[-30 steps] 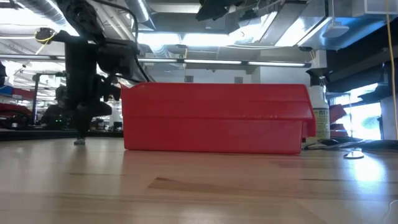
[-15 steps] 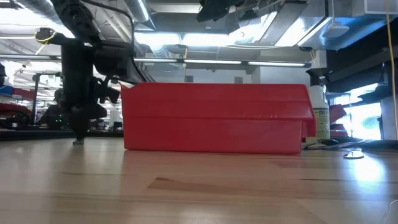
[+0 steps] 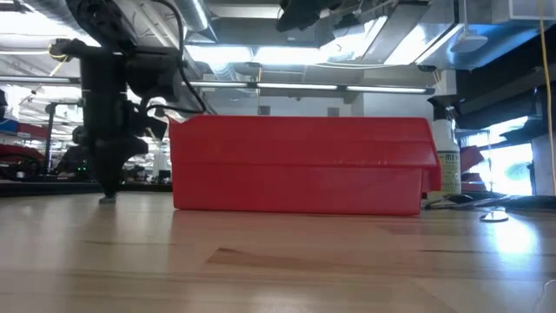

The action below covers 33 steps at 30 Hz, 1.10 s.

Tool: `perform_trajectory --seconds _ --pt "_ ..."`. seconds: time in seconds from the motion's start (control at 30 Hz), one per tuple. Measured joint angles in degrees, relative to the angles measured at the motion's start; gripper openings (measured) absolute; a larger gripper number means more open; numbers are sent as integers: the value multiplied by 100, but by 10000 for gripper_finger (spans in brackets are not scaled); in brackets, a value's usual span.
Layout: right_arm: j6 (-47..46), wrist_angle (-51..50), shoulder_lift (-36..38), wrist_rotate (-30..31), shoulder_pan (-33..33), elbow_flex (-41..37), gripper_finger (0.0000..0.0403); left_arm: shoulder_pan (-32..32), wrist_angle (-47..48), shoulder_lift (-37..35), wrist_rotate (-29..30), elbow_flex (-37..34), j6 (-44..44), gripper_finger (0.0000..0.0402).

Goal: Sort silverware
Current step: Put the purple table knife into the bottom red bin

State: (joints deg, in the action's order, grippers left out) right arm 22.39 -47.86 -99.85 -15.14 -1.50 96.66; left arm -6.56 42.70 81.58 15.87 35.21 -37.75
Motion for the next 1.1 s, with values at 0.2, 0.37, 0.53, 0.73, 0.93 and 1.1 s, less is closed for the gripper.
perform_trajectory --seconds 0.2,0.37,0.53,0.73,0.93,1.1 --pt "-277 -34 0 -56 0 0 158 433 7 -2 -300 10 -301 0" --pt "-433 -89 0 -96 1 0 158 895 -28 -7 -519 10 -711 0" --pt "-702 -174 0 -98 2 0 158 1516 -218 -9 -925 13 -1192 0" --pt "-850 -194 0 -98 0 0 158 2445 -801 -2 -1587 -1 -1760 0" --pt "-907 -209 0 -101 0 0 158 3398 -2561 45 -1866 -45 -1704 0" --pt "-909 -208 0 -107 2 0 158 4162 -4532 42 -1997 -34 -1218 0"
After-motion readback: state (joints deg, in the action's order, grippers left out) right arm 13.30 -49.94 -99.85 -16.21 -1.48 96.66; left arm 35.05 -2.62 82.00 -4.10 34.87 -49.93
